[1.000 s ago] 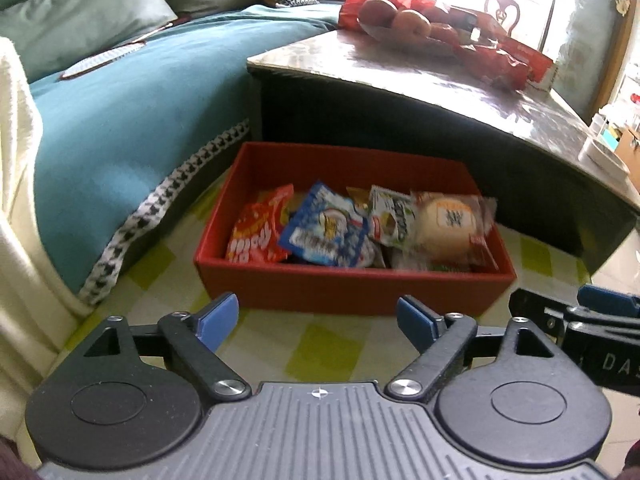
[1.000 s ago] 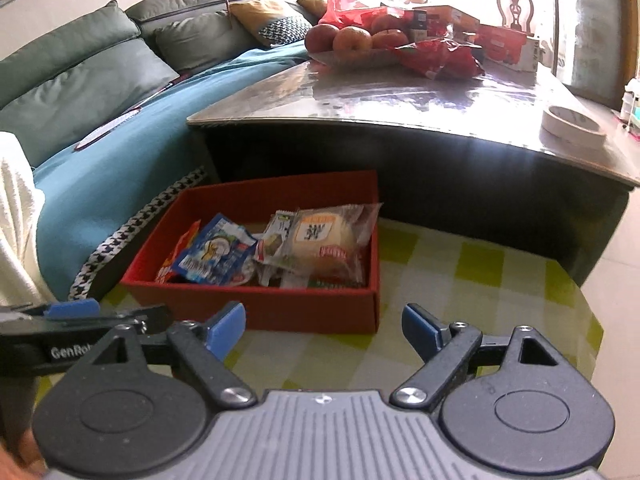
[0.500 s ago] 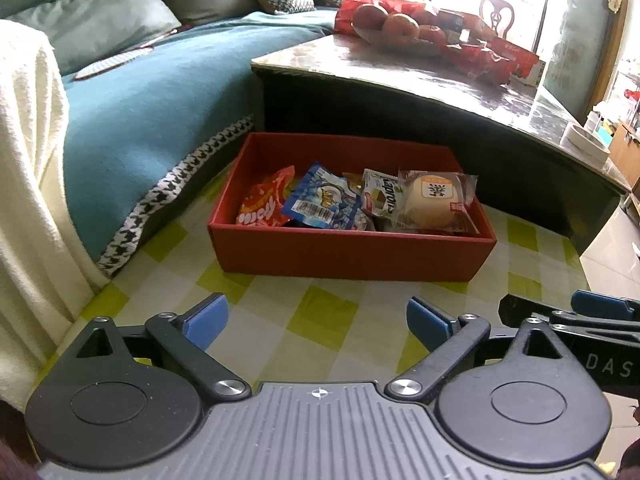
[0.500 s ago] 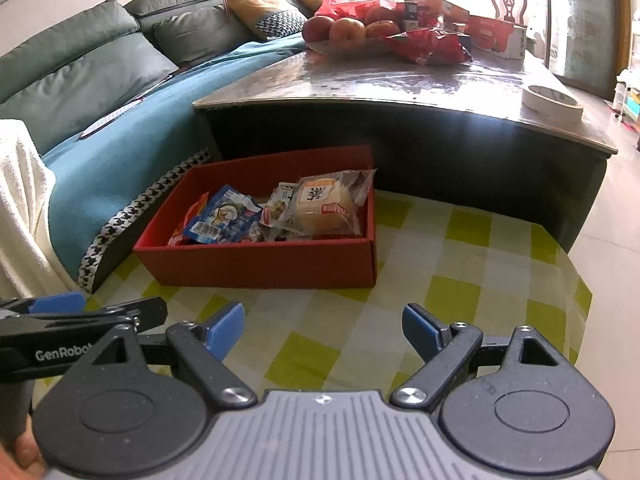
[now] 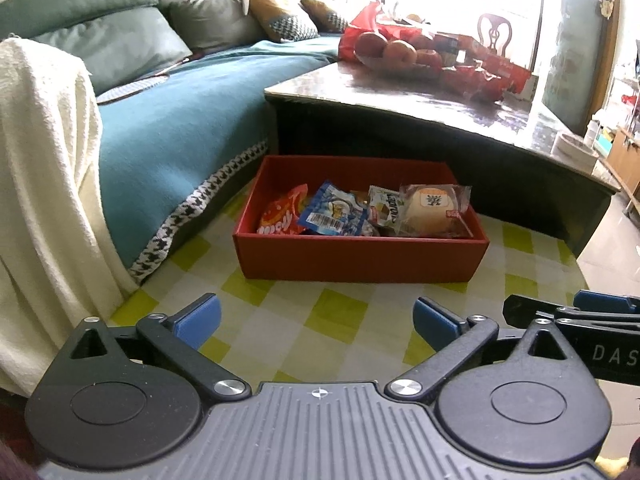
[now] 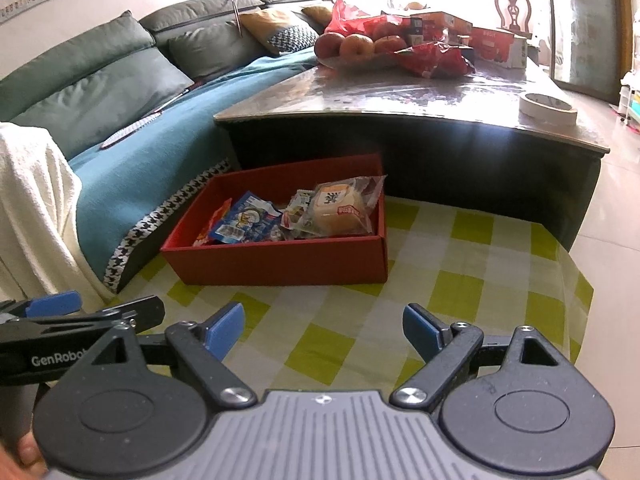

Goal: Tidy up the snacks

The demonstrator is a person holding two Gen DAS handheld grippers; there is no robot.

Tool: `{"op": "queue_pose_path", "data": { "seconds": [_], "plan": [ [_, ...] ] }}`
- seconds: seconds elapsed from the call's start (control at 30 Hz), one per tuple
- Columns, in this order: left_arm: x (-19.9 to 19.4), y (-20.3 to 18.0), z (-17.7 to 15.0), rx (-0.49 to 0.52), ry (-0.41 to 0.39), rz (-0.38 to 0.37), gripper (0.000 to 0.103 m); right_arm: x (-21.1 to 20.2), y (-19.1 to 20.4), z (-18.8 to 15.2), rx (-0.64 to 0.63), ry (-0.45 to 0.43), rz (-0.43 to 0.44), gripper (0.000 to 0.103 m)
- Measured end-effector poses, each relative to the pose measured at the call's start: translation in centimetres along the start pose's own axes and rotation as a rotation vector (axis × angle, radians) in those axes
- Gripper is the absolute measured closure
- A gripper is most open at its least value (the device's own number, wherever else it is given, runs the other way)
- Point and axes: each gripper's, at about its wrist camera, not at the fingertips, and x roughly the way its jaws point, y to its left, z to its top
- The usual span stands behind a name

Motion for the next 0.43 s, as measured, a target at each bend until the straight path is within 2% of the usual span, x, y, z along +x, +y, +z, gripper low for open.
{"op": "queue_pose_path", "data": {
  "seconds": [0.27,0.43],
  "plan": [
    [-1.1,-0.3,-0.3,0.017,-0.059,0.019,0.000,-0.5,-0.2,-0.1,0.006,-0.016,0.009,0.014],
    [-1.4,-0.3,-0.4,0.017,-0.064,0.025,0.000,-0.7,-0.5,-0.1,0.020,-0.023,0.008,0.014]
  ]
}}
